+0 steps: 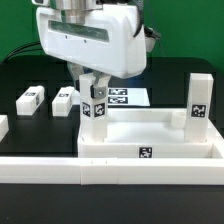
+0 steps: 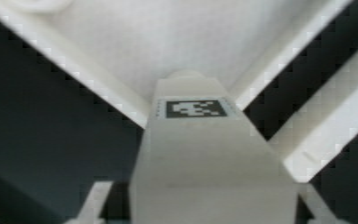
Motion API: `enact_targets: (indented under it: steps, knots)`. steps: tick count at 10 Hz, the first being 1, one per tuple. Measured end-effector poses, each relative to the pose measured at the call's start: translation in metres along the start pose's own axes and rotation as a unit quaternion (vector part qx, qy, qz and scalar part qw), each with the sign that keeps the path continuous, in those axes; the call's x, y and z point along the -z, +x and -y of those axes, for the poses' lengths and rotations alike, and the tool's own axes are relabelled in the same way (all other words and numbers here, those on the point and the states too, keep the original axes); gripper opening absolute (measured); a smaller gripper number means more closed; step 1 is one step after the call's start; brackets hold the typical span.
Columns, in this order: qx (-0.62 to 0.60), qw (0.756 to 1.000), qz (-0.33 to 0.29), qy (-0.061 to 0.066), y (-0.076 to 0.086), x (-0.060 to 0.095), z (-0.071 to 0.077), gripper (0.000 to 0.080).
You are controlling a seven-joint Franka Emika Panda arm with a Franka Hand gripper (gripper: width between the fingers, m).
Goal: Assemble desk
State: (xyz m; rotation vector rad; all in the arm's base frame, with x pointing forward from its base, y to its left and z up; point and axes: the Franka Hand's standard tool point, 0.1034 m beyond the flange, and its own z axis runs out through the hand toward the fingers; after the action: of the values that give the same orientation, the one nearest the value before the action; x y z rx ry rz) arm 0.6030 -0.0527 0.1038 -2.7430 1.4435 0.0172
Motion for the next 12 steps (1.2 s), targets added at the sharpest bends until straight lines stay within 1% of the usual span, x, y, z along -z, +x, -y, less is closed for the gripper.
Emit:
enact_targets:
  steps: [1,3,4,5,6,7,8,9,10,11,12]
  knots:
    - [-0.018,1.0,0.001,0.001,0.0004,0.0,-0.0002,0.0289]
    - [-0.01,1.0,0.001,0.002,0.0,0.0,0.0003,0.0296]
    - [0.005,1.0,0.001,0.002,-0.0004,-0.0002,0.0005,0.0476]
    - [0.012,1.0,0.001,0.001,-0.003,-0.0009,0.0015,0.0609]
    - [0.077,0.997,0.001,0.001,-0.0042,-0.0003,0.002,0.0637]
    - [0.14,0.99,0.001,0.001,-0.0044,0.0001,0.0023,0.0637]
    - [0.229,0.973,-0.001,-0.003,-0.0047,0.0002,0.0024,0.0647]
    - [0.286,0.958,-0.001,-0.002,-0.0065,-0.0001,0.0037,0.0647]
    - [0.332,0.943,0.0,-0.002,-0.0078,-0.0003,0.0049,0.0648]
    - [0.346,0.938,0.0,-0.001,-0.0081,-0.0002,0.0052,0.0648]
    - [0.388,0.921,0.0,-0.002,-0.0076,-0.0005,0.0047,0.0648]
